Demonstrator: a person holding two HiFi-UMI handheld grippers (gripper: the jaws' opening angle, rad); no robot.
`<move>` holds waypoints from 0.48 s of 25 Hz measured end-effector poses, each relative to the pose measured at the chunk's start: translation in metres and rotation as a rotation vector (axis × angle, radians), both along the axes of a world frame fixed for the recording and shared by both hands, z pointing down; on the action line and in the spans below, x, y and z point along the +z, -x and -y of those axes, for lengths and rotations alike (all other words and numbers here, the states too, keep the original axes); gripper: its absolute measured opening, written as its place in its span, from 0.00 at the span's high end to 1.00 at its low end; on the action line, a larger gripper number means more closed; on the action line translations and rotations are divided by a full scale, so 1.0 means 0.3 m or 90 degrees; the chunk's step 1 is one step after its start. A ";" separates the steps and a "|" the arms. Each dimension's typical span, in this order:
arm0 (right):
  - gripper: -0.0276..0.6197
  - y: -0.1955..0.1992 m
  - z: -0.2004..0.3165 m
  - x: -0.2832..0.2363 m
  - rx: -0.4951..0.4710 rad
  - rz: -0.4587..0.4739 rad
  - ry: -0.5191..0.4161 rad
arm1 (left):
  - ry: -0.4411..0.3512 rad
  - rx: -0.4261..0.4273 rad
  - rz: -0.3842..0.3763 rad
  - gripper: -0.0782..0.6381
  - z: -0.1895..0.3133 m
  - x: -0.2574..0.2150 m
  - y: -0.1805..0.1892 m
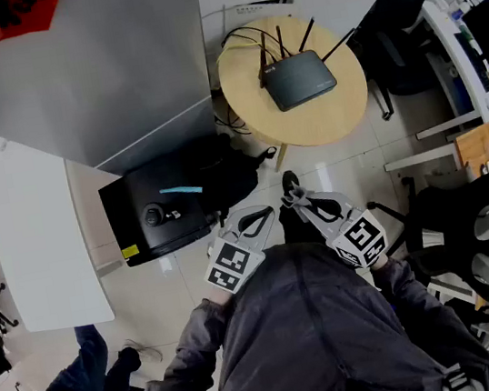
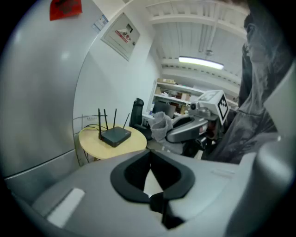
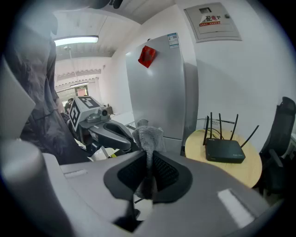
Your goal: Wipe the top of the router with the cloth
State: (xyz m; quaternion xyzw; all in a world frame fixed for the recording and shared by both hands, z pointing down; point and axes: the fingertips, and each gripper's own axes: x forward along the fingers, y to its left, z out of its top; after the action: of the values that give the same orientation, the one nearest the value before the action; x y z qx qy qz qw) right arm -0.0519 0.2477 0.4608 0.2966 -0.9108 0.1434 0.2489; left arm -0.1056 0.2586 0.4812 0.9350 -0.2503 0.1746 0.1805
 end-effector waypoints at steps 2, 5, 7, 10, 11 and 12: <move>0.91 -0.058 0.094 0.028 -0.007 -0.003 0.000 | 0.001 -0.017 0.009 0.89 0.084 0.018 -0.040; 0.91 -0.150 0.248 0.080 -0.024 -0.009 0.007 | 0.007 -0.045 0.025 0.89 0.227 0.044 -0.111; 0.91 -0.210 0.362 0.119 -0.048 -0.019 0.013 | 0.015 -0.071 0.035 0.89 0.336 0.053 -0.166; 0.91 -0.291 0.523 0.159 -0.097 -0.042 0.014 | 0.032 -0.120 0.046 0.89 0.492 0.057 -0.258; 0.91 -0.314 0.563 0.166 -0.113 -0.044 0.018 | 0.038 -0.137 0.049 0.89 0.533 0.056 -0.287; 0.91 -0.337 0.598 0.176 -0.127 -0.044 0.025 | 0.044 -0.153 0.054 0.89 0.567 0.056 -0.316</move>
State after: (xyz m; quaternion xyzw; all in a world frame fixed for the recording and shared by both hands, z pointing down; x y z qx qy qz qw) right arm 0.0491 0.0684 0.5136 0.2046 -0.9237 0.1257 0.2986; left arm -0.0108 0.0886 0.4980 0.8834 -0.3618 0.1996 0.2213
